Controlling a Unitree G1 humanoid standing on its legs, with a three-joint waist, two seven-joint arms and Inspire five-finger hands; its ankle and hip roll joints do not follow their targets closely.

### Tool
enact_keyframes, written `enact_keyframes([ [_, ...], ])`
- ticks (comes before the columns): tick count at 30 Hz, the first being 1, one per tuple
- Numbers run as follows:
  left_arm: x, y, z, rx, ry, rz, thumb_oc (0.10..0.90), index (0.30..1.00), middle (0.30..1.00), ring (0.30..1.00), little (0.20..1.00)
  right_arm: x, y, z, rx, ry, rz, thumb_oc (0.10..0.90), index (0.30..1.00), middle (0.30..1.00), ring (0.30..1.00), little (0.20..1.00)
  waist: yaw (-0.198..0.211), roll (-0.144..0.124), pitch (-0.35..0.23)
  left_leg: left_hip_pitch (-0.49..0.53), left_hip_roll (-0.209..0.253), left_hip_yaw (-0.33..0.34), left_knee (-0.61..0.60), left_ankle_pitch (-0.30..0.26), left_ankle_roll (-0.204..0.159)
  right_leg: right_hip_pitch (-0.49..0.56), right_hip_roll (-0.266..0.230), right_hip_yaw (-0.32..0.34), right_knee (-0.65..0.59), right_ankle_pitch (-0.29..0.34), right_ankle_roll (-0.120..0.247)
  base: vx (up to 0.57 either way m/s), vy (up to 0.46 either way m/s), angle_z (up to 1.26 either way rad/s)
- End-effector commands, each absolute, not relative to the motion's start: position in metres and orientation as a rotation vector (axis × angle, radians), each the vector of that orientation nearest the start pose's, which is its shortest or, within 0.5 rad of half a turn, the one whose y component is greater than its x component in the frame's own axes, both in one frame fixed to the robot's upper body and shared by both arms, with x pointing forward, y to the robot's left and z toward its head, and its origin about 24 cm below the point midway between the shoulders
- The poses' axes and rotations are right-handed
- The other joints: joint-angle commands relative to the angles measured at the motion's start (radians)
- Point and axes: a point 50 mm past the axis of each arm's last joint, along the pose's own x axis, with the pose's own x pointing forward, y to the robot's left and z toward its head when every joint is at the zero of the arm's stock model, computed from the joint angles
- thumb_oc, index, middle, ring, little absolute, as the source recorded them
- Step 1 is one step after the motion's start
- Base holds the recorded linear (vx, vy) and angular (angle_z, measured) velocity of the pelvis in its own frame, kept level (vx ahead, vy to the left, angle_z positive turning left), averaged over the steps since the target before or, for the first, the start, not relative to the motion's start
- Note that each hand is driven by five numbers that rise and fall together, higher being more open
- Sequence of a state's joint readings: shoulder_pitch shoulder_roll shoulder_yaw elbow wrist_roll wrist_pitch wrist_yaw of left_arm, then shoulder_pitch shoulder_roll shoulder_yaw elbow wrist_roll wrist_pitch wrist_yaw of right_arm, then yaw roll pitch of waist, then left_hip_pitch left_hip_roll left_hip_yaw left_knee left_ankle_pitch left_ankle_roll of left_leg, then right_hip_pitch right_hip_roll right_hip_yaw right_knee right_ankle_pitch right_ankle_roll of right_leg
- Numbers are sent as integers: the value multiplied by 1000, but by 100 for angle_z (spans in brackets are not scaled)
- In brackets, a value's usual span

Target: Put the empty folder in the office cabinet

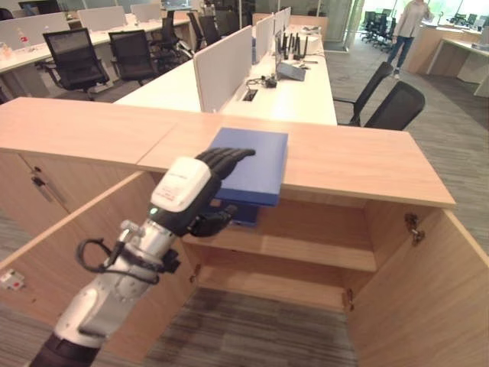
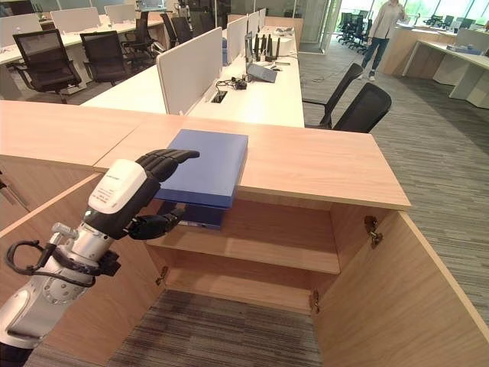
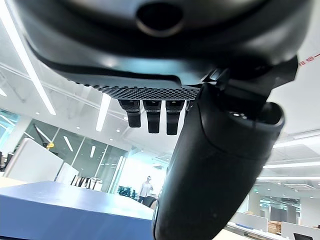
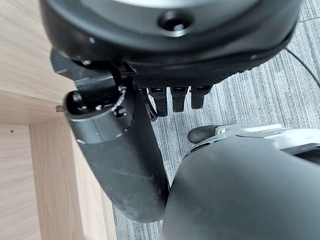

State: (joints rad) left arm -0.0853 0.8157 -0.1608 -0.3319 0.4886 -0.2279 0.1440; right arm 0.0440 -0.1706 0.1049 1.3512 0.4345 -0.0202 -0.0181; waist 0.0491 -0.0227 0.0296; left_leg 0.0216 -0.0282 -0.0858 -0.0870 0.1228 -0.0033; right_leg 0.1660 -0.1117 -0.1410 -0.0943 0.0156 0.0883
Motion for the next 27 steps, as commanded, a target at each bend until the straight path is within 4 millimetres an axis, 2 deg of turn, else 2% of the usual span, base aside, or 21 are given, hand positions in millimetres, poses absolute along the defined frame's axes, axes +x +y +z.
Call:
enact_keyframes([
  [1,253,175,219,1291,-976,-87,800,900,900,900,900,50,-205,-176,119,1350,-296,800,900,900,900,900,-15,7,-16,82,22,7,0,-189,-11,-1,12,-27,7,-55,18,7,2,-5],
  [6,267,177,215,1384,-944,-71,800,900,900,900,900,50,-208,-175,106,1347,-297,800,900,900,900,900,-25,8,-22,88,23,15,0,-193,-11,0,12,-18,7,-55,20,10,1,-10],
  [18,289,179,203,1433,-859,-53,800,900,900,900,900,50,-209,-175,99,1349,-297,800,900,900,900,900,-41,12,-28,99,24,31,0,-199,-11,1,12,-5,7,-57,21,4,1,-6],
  [23,301,188,201,1498,-811,5,800,900,900,900,900,51,-210,-175,86,1348,-294,800,900,900,900,900,-48,12,-29,101,25,37,0,-201,-12,2,13,1,7,-56,22,-1,-3,-6],
  [27,314,200,192,1554,-730,66,800,900,900,900,900,50,-212,-175,73,1353,-290,800,900,900,900,900,-59,12,-31,106,27,44,0,-203,-12,0,14,7,7,-56,22,0,0,0],
])
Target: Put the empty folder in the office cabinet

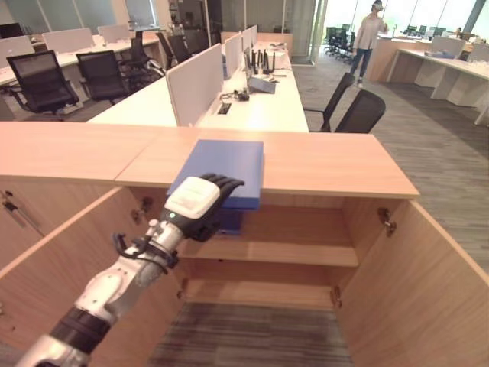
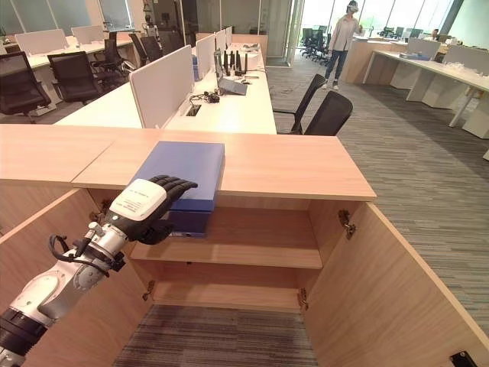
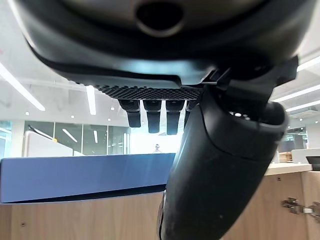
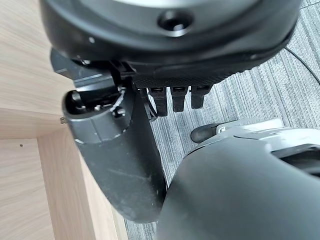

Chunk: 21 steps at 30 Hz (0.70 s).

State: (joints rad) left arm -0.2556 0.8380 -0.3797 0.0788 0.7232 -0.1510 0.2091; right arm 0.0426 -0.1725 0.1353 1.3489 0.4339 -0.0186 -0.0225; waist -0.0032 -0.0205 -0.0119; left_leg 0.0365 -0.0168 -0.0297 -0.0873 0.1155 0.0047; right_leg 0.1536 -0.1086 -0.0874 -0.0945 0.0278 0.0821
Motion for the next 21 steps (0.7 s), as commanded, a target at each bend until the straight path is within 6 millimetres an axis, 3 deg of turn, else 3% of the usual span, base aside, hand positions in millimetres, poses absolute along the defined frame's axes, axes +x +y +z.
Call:
enact_keyframes([
  [1,316,201,191,1567,-721,74,800,900,900,900,900,49,-213,-175,71,1354,-290,800,900,900,900,900,-8,10,11,91,16,-11,0,-196,-21,11,11,-45,7,-68,29,0,0,0],
  [4,328,215,189,1645,-660,153,800,900,900,900,900,47,-216,-174,57,1357,-296,800,900,900,900,900,-17,11,9,94,17,-2,0,-197,-21,11,11,-37,7,-67,29,-3,-5,-10],
  [21,361,236,176,1823,-464,199,800,900,900,900,900,55,-222,-172,13,1337,-281,800,900,900,900,900,-41,17,4,100,21,20,0,-197,-20,8,12,-19,7,-64,34,-3,-1,-3],
])
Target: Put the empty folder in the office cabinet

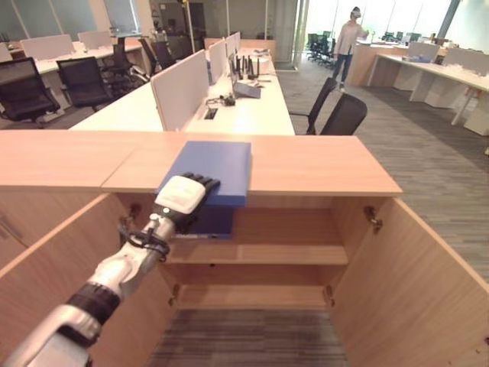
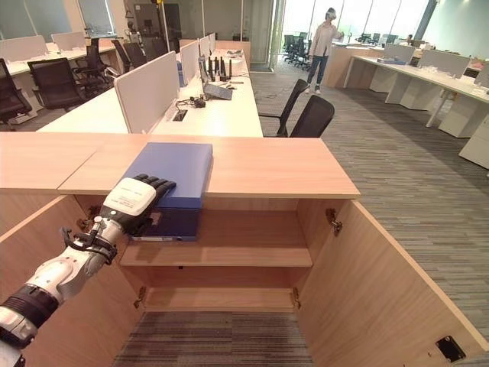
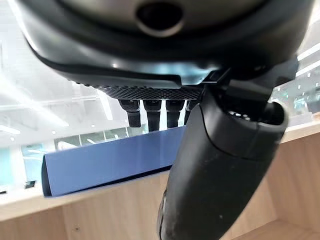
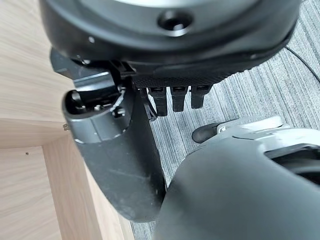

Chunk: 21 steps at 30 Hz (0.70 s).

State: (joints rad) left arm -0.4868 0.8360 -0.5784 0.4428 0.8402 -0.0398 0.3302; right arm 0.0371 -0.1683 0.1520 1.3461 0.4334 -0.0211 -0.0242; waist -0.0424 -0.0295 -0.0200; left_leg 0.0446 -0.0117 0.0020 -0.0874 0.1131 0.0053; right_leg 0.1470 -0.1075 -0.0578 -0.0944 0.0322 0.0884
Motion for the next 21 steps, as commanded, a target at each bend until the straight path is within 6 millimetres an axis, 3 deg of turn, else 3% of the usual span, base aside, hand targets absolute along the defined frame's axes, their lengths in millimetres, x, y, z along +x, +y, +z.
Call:
enact_keyframes([
  [1,363,237,177,1832,-455,204,800,900,900,900,900,56,-223,-172,9,1335,-283,800,900,900,900,900,-4,26,12,92,16,-11,0,-195,-20,14,11,-48,7,-68,28,0,0,0],
  [8,368,245,160,1857,-344,179,800,900,900,900,900,57,-226,-171,-3,1336,-293,800,900,900,900,900,-11,27,8,93,16,-5,0,-196,-19,12,12,-42,7,-68,28,-8,0,-9],
  [9,368,248,154,1859,-310,171,728,792,792,792,792,56,-227,-171,-3,1338,-294,800,900,900,900,900,-12,27,8,95,16,-3,0,-197,-20,12,12,-42,7,-69,28,0,0,0],
  [10,368,252,146,1863,-269,167,598,596,596,596,596,55,-226,-171,-2,1341,-294,800,900,900,900,900,-14,26,7,97,16,-1,0,-197,-19,13,12,-40,7,-69,29,0,0,0],
  [11,368,252,146,1863,-269,167,580,571,571,571,571,55,-226,-171,-2,1342,-294,800,900,900,900,900,-14,26,7,97,16,-1,0,-197,-19,13,12,-40,7,-69,29,0,0,0],
  [13,368,258,139,1868,-225,179,400,300,300,300,300,55,-226,-171,-3,1341,-294,800,900,900,900,900,-16,26,7,99,17,4,0,-197,-20,14,12,-39,7,-70,28,0,0,0],
  [21,368,270,121,1881,-108,177,400,300,300,300,300,56,-226,-171,-8,1336,-304,800,900,900,900,900,-20,26,7,104,17,13,0,-197,-19,13,13,-34,7,-66,30,0,0,0],
])
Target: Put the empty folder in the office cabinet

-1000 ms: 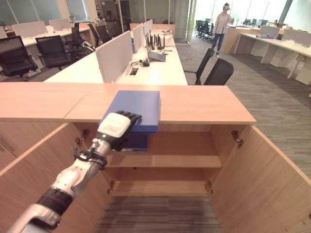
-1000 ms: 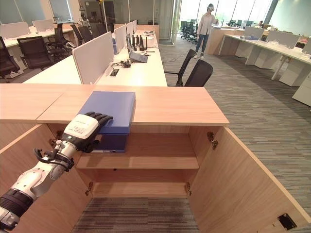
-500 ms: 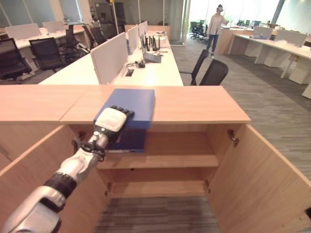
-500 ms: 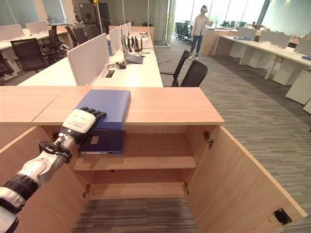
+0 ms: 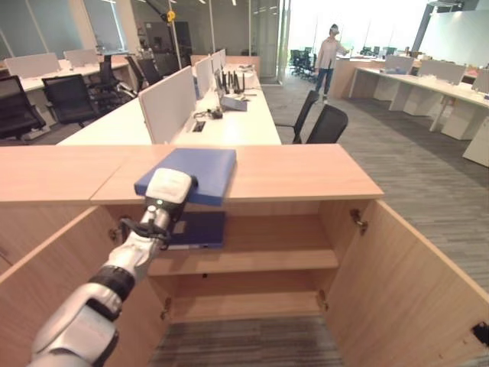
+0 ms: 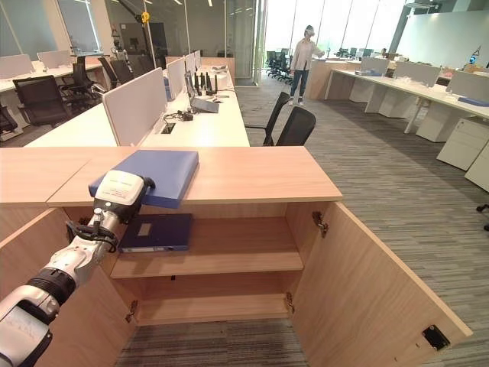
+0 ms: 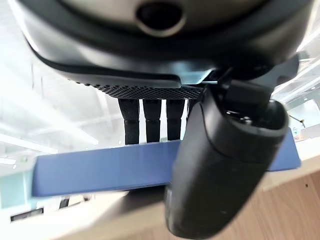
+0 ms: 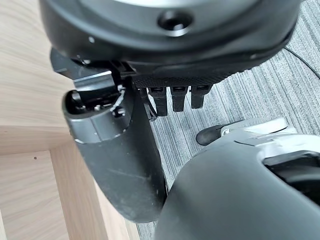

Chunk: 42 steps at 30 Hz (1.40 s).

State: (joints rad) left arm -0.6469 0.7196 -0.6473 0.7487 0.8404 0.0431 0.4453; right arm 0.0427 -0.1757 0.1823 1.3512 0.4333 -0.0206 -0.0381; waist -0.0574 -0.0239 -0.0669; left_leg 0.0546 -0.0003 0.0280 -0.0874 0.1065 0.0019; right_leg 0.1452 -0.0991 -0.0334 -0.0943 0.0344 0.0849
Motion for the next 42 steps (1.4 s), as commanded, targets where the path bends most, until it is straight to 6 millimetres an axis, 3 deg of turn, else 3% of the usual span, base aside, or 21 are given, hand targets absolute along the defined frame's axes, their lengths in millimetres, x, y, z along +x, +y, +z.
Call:
enact_keyframes([
  [1,366,272,117,1878,-86,174,400,300,300,300,300,55,-227,-171,-9,1338,-305,800,900,900,900,900,-6,21,53,94,6,-13,0,-190,-16,15,4,-59,7,-69,33,0,0,0],
  [11,360,276,114,1812,-90,208,400,300,300,300,300,54,-227,-171,-7,1338,-314,800,900,900,900,900,-1,19,55,94,6,-15,0,-190,-15,15,3,-62,7,-69,32,0,0,0],
  [15,353,248,125,1600,-274,249,400,300,300,300,300,50,-223,-173,14,1349,-332,800,900,900,900,900,11,14,62,90,5,-23,0,-188,-15,17,2,-72,7,-70,29,-8,2,0],
  [16,338,224,133,1436,-418,230,400,300,300,300,300,49,-220,-173,43,1347,-355,800,900,900,900,900,25,7,71,80,2,-33,0,-179,-13,12,0,-79,7,-63,25,-31,10,-1],
  [18,318,204,134,1291,-517,169,400,300,300,300,300,48,-216,-174,76,1342,-376,800,900,900,900,900,35,3,77,75,0,-40,0,-178,-11,11,-1,-84,7,-62,21,-2,9,6],
  [19,316,204,133,1290,-513,168,400,300,300,300,300,48,-216,-174,74,1344,-375,800,900,900,900,900,33,4,74,79,1,-41,0,-187,-12,15,0,-83,7,-69,22,24,8,11],
  [23,267,164,123,929,-568,-102,400,300,300,300,300,57,-212,-173,139,1294,-418,800,900,900,900,900,61,-2,94,62,-5,-57,0,-174,-6,6,-4,-97,7,-55,19,-23,7,8],
  [28,241,159,114,757,-494,-243,400,300,300,300,300,71,-209,-172,136,1247,-388,800,900,900,900,900,81,-2,108,52,-9,-70,0,-168,-2,3,-6,-109,7,-51,19,-16,-1,16],
  [29,235,161,101,717,-419,-272,400,300,300,300,300,86,-204,-169,128,1192,-337,800,900,900,900,900,90,-2,113,51,-9,-77,0,-174,-2,6,-5,-114,7,-59,19,-30,-3,19],
  [30,235,161,101,716,-417,-272,400,300,300,300,300,85,-203,-169,127,1193,-336,800,900,900,900,900,88,-3,112,51,-9,-78,0,-174,-2,6,-5,-114,7,-59,19,-6,-9,35],
  [32,226,168,93,749,-372,-301,400,300,300,300,300,111,-199,-160,143,1070,-286,800,900,900,900,900,97,-4,120,44,-11,-84,0,-169,-1,3,-3,-119,7,-58,19,-22,-9,22],
  [33,226,168,93,749,-370,-301,400,300,300,300,300,111,-198,-161,143,1071,-285,800,900,900,900,900,96,-5,119,44,-11,-84,0,-169,-1,3,-3,-119,7,-58,19,0,0,0],
  [36,216,180,85,796,-315,-318,400,300,300,300,300,152,-195,-132,90,820,-149,800,900,900,900,900,98,-7,125,36,-11,-87,0,-164,-1,-4,-3,-123,7,-58,19,-26,-1,-4],
  [37,212,185,81,832,-290,-329,400,300,300,300,300,173,-199,-104,33,649,-68,800,900,900,900,900,97,-10,133,30,-12,-87,0,-154,0,-11,-4,-128,7,-52,20,-14,-4,-5],
  [38,211,185,80,830,-287,-330,400,300,300,300,300,171,-200,-104,31,653,-68,800,900,900,900,900,96,-9,129,33,-11,-88,0,-162,-1,-7,-4,-127,7,-59,21,-36,-3,-4],
  [39,206,194,75,863,-252,-321,400,300,300,300,300,188,-208,-70,-86,482,17,800,900,900,900,900,95,-12,135,27,-12,-89,0,-153,0,-13,-6,-132,7,-53,21,0,0,0],
  [40,205,194,75,861,-249,-322,400,300,300,300,300,187,-208,-70,-88,486,17,800,900,900,900,900,94,-11,131,31,-11,-90,0,-161,0,-9,-5,-131,7,-60,22,0,0,0],
  [42,200,199,73,889,-232,-322,400,300,300,300,300,193,-219,-41,-232,367,76,800,900,900,900,900,92,-10,131,31,-11,-92,0,-163,1,-9,-6,-135,7,-61,23,18,-2,0],
])
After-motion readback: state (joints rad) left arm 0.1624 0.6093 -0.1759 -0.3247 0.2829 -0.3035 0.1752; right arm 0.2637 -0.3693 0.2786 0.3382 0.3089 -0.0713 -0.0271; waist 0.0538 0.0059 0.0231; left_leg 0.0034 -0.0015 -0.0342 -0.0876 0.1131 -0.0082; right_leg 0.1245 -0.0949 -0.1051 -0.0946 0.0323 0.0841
